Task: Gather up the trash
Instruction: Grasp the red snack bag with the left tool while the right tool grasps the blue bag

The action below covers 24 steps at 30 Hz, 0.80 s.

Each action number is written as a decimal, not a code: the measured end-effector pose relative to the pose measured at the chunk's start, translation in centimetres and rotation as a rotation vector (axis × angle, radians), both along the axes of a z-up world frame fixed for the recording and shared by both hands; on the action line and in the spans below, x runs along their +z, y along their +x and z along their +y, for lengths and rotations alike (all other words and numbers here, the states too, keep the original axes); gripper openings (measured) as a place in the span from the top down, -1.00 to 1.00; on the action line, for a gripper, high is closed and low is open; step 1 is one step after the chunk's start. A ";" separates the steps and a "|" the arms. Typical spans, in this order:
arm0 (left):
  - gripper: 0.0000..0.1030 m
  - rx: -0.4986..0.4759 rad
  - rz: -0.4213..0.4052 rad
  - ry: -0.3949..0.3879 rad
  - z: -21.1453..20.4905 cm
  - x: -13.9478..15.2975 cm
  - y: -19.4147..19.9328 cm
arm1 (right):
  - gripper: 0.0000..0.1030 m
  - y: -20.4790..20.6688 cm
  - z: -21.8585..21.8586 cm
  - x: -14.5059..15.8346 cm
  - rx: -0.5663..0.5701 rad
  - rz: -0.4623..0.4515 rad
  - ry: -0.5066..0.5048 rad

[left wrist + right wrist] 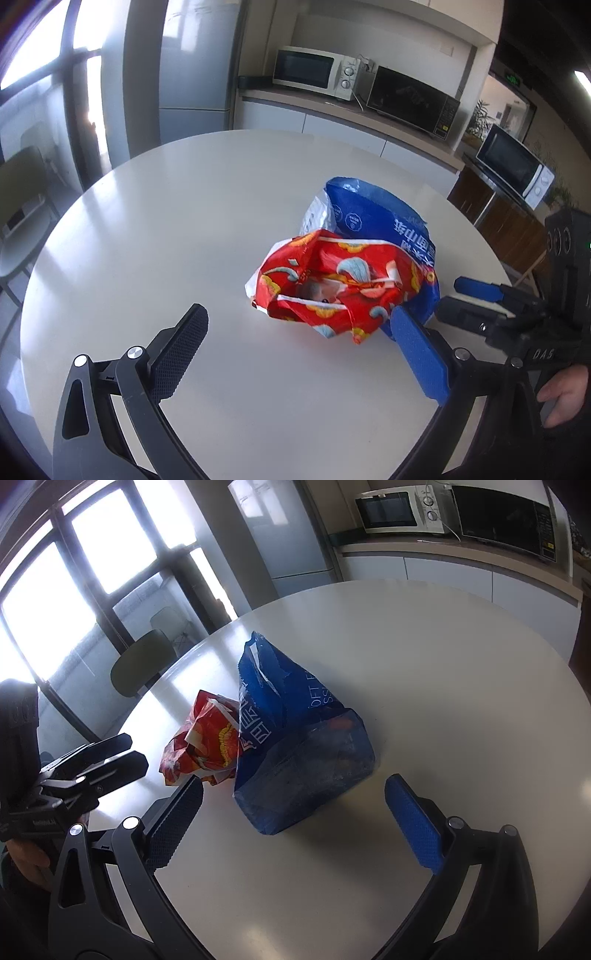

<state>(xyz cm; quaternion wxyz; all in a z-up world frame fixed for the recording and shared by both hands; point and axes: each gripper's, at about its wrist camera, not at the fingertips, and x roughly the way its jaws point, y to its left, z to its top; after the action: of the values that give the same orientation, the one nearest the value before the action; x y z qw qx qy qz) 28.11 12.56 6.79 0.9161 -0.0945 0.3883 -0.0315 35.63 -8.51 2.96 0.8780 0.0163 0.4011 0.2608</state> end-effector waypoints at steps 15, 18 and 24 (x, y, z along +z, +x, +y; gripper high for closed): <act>-0.85 -0.033 0.095 0.039 2.1 -2.9 4.7 | -0.35 2.2 1.6 -2.5 0.000 0.026 -0.081; -0.71 -0.065 0.094 0.019 2.1 -3.1 5.0 | -0.08 2.1 1.9 -2.6 0.010 0.006 -0.105; 0.14 -0.148 0.110 -0.007 1.2 -3.8 5.0 | 0.78 1.9 2.0 -2.0 0.044 -0.007 -0.099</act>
<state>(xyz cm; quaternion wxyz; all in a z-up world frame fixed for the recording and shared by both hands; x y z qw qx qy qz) 33.14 13.79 3.02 0.8882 -0.0702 0.4441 -0.0950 37.51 -6.53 0.98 0.8732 -0.0370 0.4107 0.2597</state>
